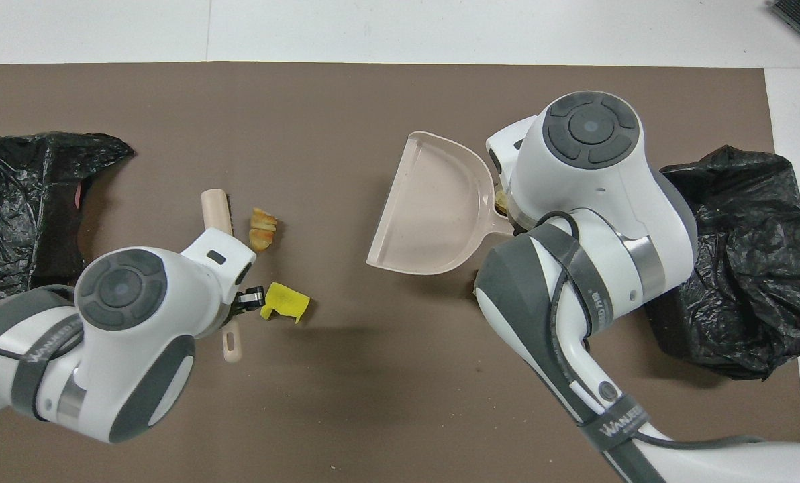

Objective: Sweep and dump trash in bin

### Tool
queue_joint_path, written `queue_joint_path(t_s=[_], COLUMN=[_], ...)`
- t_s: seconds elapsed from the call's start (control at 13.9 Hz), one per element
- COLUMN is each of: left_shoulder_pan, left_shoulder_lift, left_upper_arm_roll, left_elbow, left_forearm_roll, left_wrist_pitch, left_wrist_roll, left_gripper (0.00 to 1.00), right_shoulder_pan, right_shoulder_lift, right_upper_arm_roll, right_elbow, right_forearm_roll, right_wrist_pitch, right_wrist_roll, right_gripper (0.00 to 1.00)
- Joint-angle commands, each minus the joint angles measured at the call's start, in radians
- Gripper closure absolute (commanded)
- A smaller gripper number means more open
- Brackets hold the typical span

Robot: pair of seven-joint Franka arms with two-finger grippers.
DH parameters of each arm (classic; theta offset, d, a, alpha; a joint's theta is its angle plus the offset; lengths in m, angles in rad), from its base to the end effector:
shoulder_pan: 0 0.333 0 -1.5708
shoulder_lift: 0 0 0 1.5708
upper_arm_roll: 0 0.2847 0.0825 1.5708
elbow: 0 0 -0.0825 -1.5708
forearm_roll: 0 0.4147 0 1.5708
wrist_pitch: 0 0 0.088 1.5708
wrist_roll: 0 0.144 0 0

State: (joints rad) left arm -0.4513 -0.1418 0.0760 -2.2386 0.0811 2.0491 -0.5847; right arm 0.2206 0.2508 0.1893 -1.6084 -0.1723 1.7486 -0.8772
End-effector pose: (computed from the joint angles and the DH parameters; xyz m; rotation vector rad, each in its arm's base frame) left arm 0.4888 -0.1853 0.3416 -3.0549 -0.2592 0.0223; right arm 0.6013 0.2302 0.4001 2.4001 1.8691 -0.1989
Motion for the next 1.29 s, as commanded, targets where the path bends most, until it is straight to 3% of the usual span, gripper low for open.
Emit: queue_joint_path(t_s=[0.0, 0.29, 0.43, 0.65, 0.93, 1.22], left_shoulder_pan=[0.116, 0.314, 0.338, 0.33, 0.235, 0.128], left_shoulder_lift=[0.005, -0.008, -0.008, -0.028, -0.012, 0.011], left_upper_arm_roll=[-0.015, -0.015, -0.015, -0.016, -0.024, -0.024], left_elbow=[0.007, -0.038, -0.102, -0.217, -0.22, -0.205], left_forearm_roll=[0.016, 0.016, 0.016, 0.016, -0.003, -0.135], left_wrist_pitch=[-0.012, -0.01, 0.014, 0.124, 0.135, 0.192], left_wrist_roll=[0.072, 0.232, 0.275, 0.267, 0.256, 0.275], left_gripper=[1.0, 1.0, 1.0, 1.0, 1.0, 1.0], right_shoulder_pan=[-0.009, 0.013, 0.057, 0.109, 0.152, 0.18], right_shoulder_lift=[-0.018, 0.031, 0.06, 0.123, 0.157, 0.157], right_upper_arm_roll=[0.004, 0.009, 0.007, 0.007, 0.007, 0.007], right_elbow=[-0.038, -0.028, 0.001, 0.015, 0.015, -0.017], right_forearm_roll=[-0.067, -0.11, -0.124, -0.142, -0.142, -0.144], right_wrist_pitch=[0.006, 0.038, 0.039, 0.035, 0.058, 0.1], right_wrist_roll=[-0.178, -0.227, -0.229, -0.215, -0.111, -0.094], right_gripper=[1.0, 1.0, 1.0, 1.0, 1.0, 1.0])
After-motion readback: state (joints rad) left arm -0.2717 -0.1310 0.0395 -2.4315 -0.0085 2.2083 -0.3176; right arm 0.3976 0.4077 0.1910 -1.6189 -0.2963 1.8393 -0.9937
